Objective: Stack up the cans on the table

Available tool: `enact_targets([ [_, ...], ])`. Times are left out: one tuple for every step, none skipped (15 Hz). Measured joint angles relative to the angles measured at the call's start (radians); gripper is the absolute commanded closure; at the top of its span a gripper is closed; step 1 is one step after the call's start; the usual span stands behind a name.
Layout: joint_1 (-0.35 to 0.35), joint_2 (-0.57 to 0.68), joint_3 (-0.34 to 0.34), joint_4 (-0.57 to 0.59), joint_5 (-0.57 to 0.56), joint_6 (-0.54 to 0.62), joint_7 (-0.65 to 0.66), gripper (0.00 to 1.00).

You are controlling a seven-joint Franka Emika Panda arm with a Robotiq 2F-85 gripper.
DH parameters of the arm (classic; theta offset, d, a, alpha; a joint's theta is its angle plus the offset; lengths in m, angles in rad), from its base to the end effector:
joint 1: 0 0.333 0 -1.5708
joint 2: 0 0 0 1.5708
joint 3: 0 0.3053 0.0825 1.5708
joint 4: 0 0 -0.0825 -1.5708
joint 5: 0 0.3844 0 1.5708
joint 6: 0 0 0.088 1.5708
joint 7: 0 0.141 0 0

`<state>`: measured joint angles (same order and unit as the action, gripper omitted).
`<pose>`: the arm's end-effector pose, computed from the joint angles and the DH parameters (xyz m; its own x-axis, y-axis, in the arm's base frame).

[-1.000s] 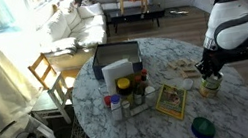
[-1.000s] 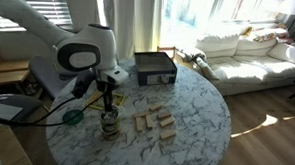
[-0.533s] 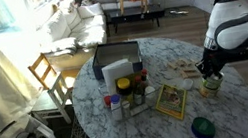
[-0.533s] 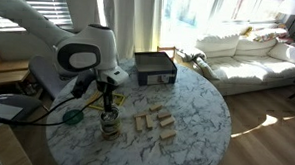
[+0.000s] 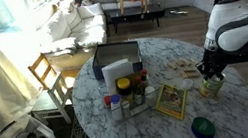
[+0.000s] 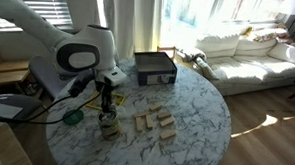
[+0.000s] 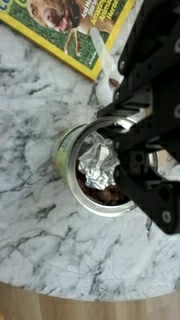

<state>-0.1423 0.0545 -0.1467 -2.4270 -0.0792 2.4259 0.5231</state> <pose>0.4594 -0.1394 0.2350 0.7304 -0.6827 -0.0211 -0.6796 -0.7294 0.0774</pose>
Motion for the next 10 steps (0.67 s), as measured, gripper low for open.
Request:
enact_targets([
  [0.000,-0.001,0.001,-0.002,0.000,0.000,0.002,0.97],
  [0.001,-0.003,0.001,-0.004,0.000,0.000,0.002,0.97],
  [0.001,-0.005,0.002,-0.006,0.000,0.000,0.002,0.97],
  [0.001,-0.006,0.002,-0.008,0.000,0.000,0.002,0.97],
  [0.001,-0.007,0.002,-0.009,0.000,0.000,0.002,0.97],
  [0.001,-0.007,0.002,-0.009,0.000,0.001,0.002,0.62],
  [0.001,-0.007,0.002,-0.009,0.000,0.002,0.002,0.62],
  [0.001,-0.007,0.002,-0.009,0.000,0.002,0.002,0.54],
  [0.001,-0.010,0.002,-0.009,0.000,0.003,0.002,0.48],
  [0.001,-0.016,0.002,-0.009,0.000,0.003,0.002,0.42],
])
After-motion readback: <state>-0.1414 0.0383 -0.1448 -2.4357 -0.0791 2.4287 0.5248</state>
